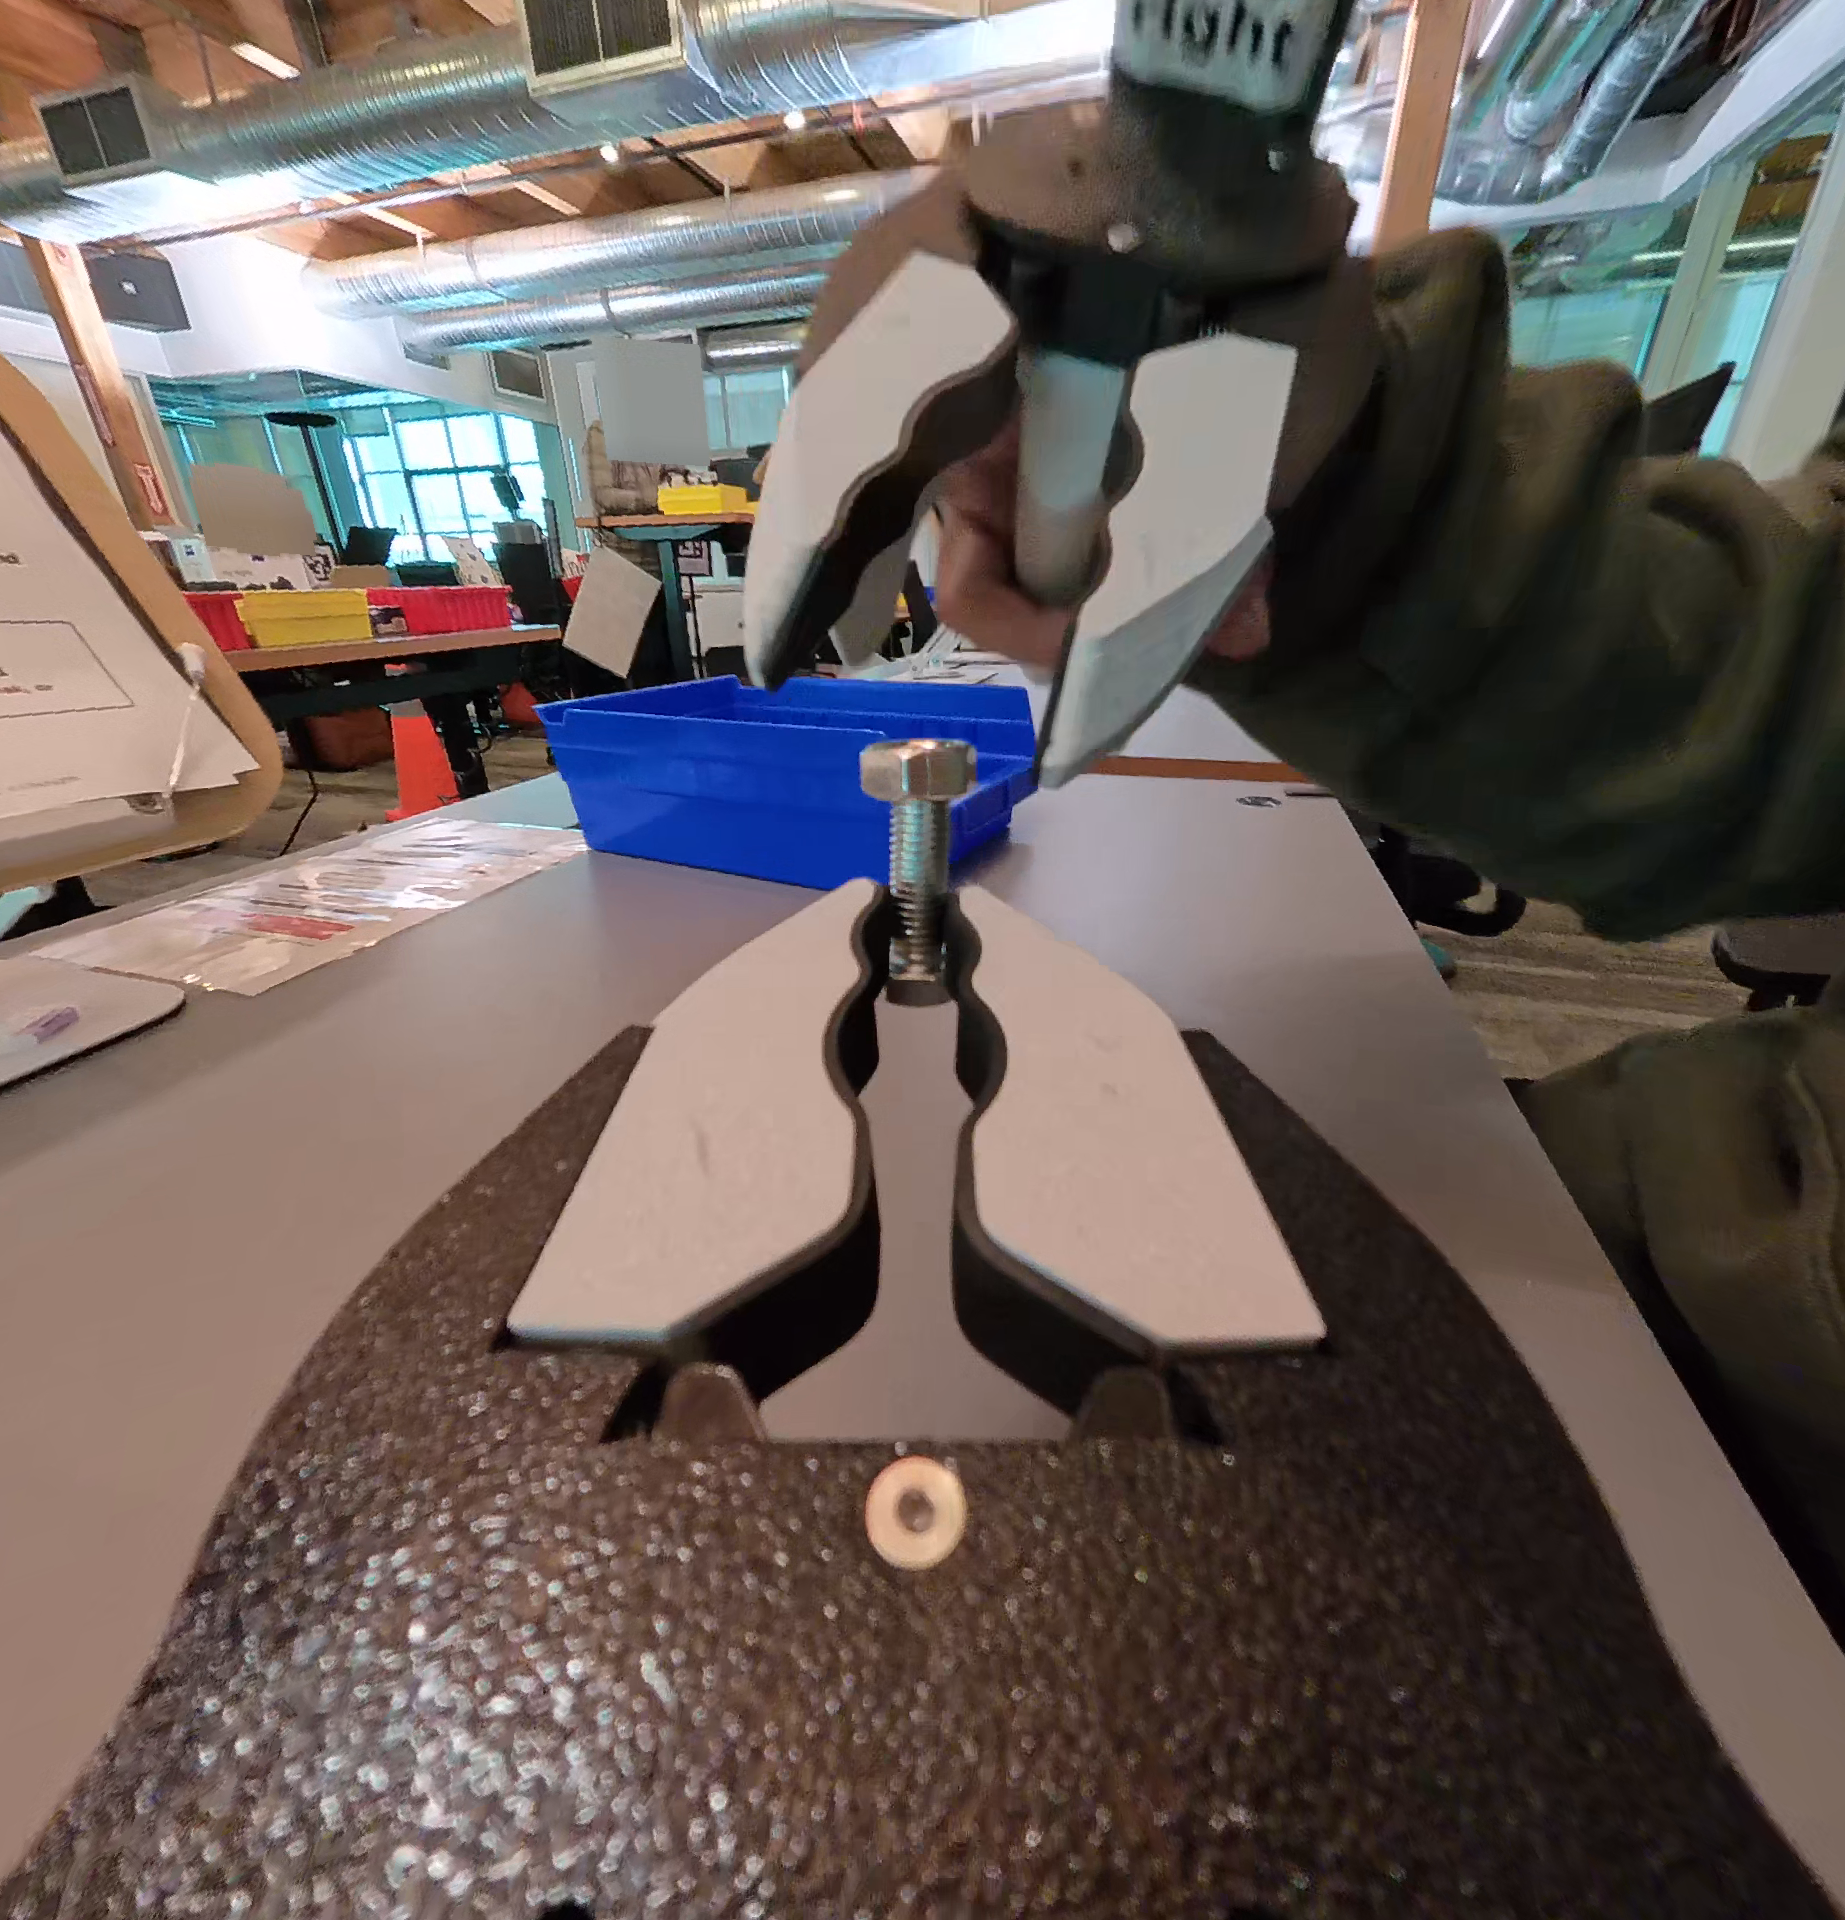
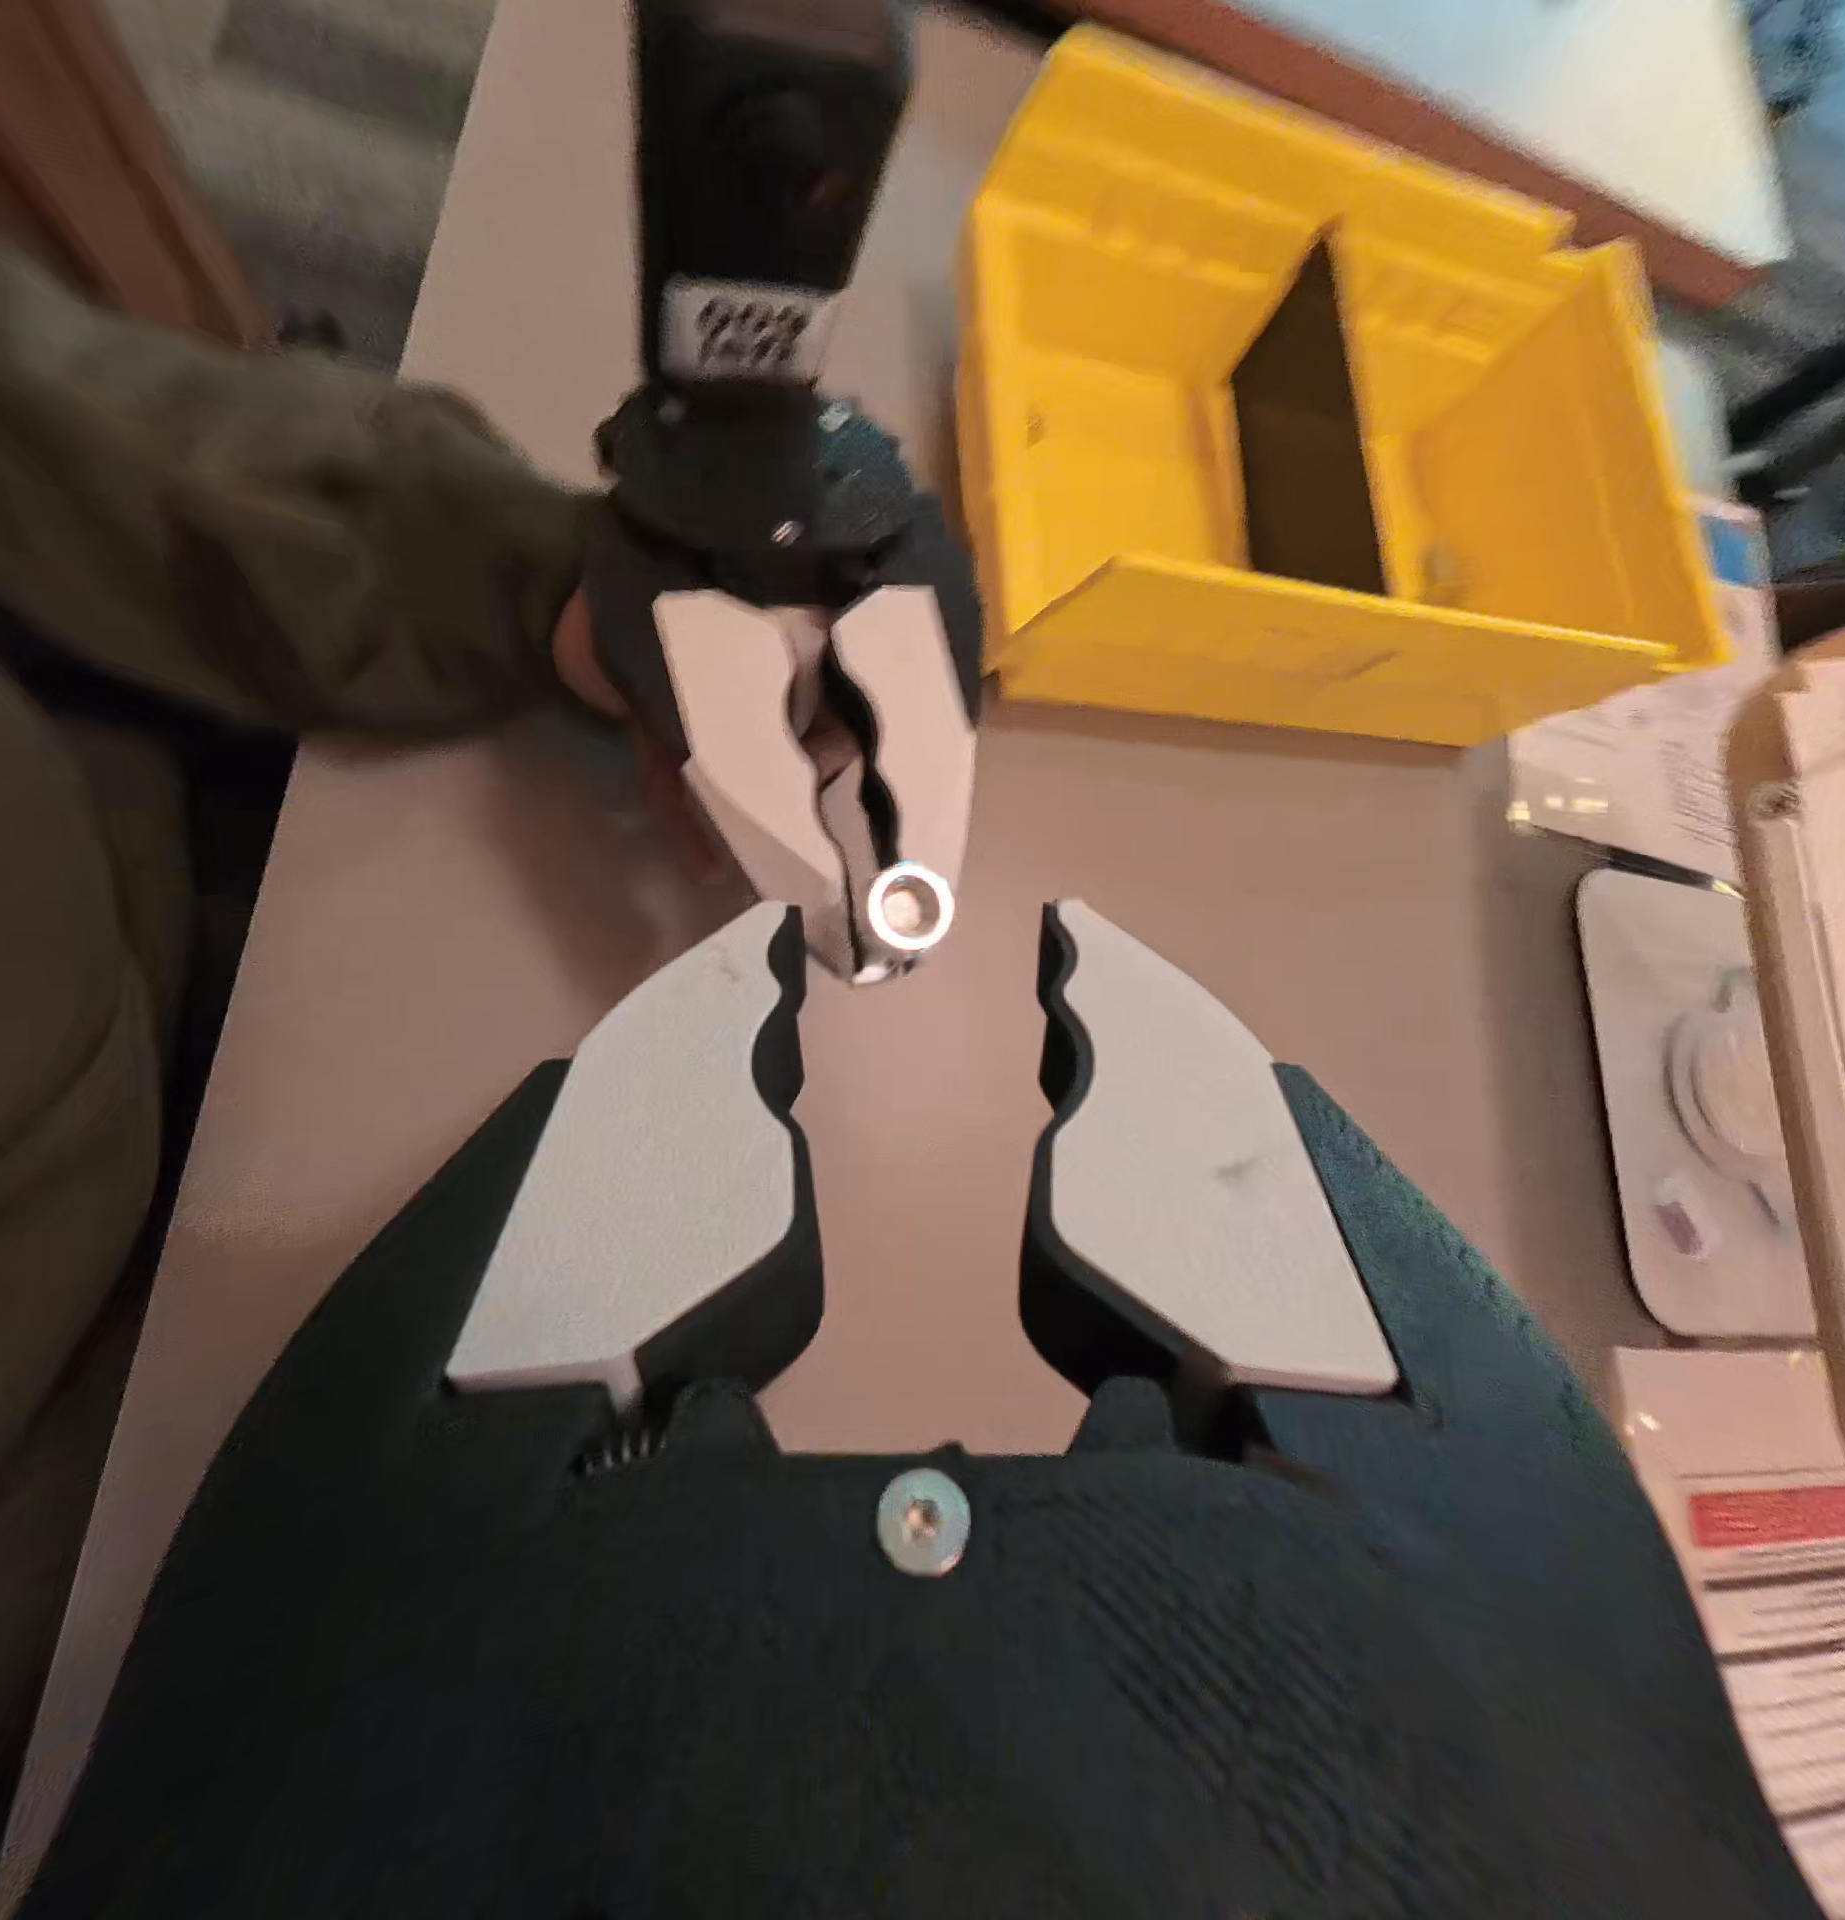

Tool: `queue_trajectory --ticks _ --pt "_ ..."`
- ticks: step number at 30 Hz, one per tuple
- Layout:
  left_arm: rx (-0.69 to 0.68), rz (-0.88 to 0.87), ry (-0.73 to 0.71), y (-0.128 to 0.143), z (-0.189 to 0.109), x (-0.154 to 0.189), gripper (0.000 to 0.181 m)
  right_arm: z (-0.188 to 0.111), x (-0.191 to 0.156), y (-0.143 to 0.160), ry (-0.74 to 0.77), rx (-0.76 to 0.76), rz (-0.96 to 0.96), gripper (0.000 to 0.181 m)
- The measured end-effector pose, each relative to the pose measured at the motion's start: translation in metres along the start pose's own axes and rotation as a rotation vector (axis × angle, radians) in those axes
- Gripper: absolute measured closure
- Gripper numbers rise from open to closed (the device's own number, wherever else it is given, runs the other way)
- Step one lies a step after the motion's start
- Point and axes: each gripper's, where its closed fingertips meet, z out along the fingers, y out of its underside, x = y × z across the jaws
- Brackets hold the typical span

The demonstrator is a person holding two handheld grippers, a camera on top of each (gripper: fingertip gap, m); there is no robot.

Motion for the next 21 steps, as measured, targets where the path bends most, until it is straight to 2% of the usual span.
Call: queue_trajectory --ticks 4,7,10,16,21 --pt "-0.001 -0.006 -0.017 0.000 0.000 -0.003 0.172 0.001 0.010 -0.009 0.200 0.295 0.246 0.133" --pt "-0.013 -0.017 -0.021 0.001 0.000 -0.004 0.173 0.005 0.007 -0.001 0.285 0.362 0.330 0.132" --pt "-0.026 -0.025 -0.023 0.002 0.001 -0.004 0.172 0.005 0.004 -0.006 0.317 0.468 0.407 0.135" --pt "-0.050 -0.021 -0.024 0.005 0.001 -0.004 0.172 0.013 0.000 -0.005 0.325 0.498 0.438 0.144" --pt "-0.057 -0.026 -0.040 0.006 0.000 -0.006 0.172 0.012 0.001 -0.002 0.324 0.495 0.457 0.145"
